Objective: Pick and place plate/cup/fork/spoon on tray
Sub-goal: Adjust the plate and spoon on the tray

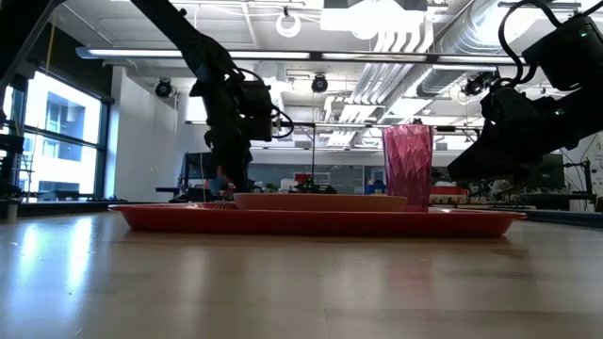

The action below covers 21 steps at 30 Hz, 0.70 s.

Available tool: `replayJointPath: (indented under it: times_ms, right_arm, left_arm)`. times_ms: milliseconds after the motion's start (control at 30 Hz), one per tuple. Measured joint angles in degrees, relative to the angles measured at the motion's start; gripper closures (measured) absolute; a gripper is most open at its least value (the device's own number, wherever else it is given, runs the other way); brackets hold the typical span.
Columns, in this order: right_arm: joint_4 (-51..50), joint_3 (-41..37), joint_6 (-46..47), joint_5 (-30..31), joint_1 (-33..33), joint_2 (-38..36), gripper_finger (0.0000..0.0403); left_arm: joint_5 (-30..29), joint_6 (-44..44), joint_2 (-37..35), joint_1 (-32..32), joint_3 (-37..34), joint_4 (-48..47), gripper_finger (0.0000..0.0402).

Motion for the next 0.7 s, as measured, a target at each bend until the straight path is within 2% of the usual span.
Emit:
replayJointPath:
  times_ms: [700]
  right_arm:
    - [0.0, 0.0, 0.0, 0.0, 0.0, 0.0, 0.0309]
  left_arm:
    - [-1.5, 1.3, 0.0, -1.2, 0.0, -1.5, 0.0287]
